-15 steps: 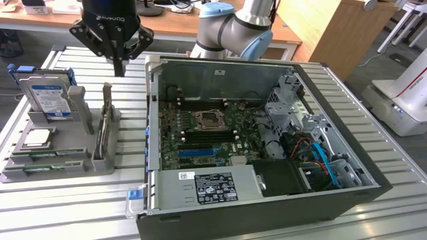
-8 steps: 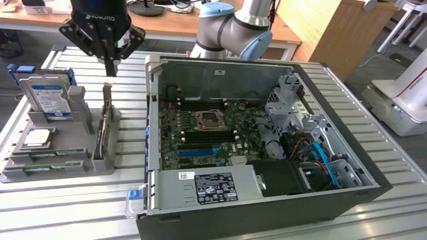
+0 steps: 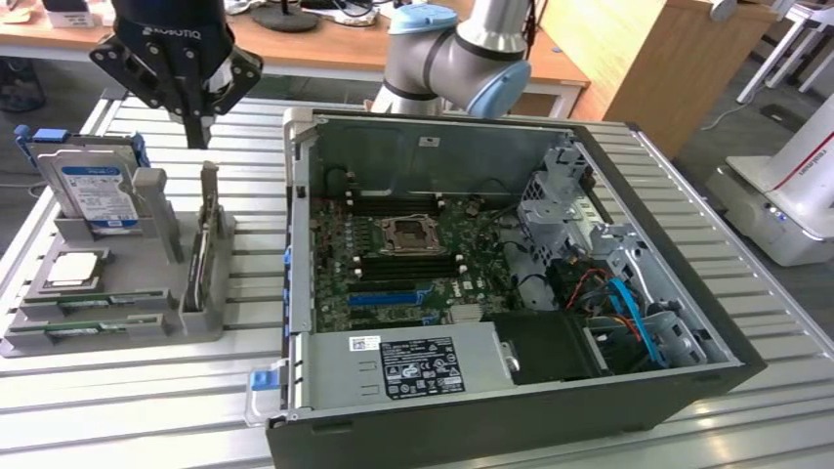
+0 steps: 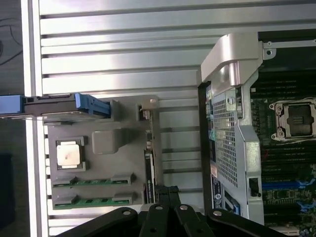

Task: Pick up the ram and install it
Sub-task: 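Reach for the ram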

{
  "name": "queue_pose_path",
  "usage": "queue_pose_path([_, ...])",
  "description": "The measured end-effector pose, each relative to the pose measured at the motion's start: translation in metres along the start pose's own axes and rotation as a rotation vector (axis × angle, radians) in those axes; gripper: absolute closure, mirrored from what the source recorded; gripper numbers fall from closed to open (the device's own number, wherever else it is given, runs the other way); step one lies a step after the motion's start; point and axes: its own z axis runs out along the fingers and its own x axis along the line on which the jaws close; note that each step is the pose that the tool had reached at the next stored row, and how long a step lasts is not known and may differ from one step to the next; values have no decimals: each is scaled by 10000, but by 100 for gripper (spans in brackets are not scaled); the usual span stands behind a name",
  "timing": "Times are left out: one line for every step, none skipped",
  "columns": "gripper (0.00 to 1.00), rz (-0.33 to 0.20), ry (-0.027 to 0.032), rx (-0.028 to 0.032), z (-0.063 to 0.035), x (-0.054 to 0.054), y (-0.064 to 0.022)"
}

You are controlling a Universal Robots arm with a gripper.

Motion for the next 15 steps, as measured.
queue_pose_path([89, 0, 8, 0, 1, 21, -1])
queue_pose_path([89, 1, 15, 1, 2, 43, -3])
queue_pose_path([89, 2, 23, 1, 2, 65, -4])
queue_pose_path([89, 2, 30, 2, 3, 87, -6])
queue_pose_path([89, 2, 39, 2, 4, 111, -7])
queue_pose_path([89, 2, 46, 3, 5, 133, -8])
queue_pose_path([89, 2, 56, 4, 5, 154, -10])
queue_pose_path([89, 2, 63, 4, 7, 175, -11])
queue_pose_path([89, 3, 72, 5, 7, 196, -12])
queue_pose_path([89, 3, 81, 6, 8, 218, -14])
queue_pose_path([89, 4, 91, 7, 9, 238, -15])
queue_pose_path([89, 5, 101, 7, 10, 260, -17])
queue_pose_path([89, 5, 112, 8, 11, 279, -18])
queue_pose_path([89, 6, 124, 9, 11, 298, -19])
queue_pose_path([89, 7, 139, 10, 12, 316, -20])
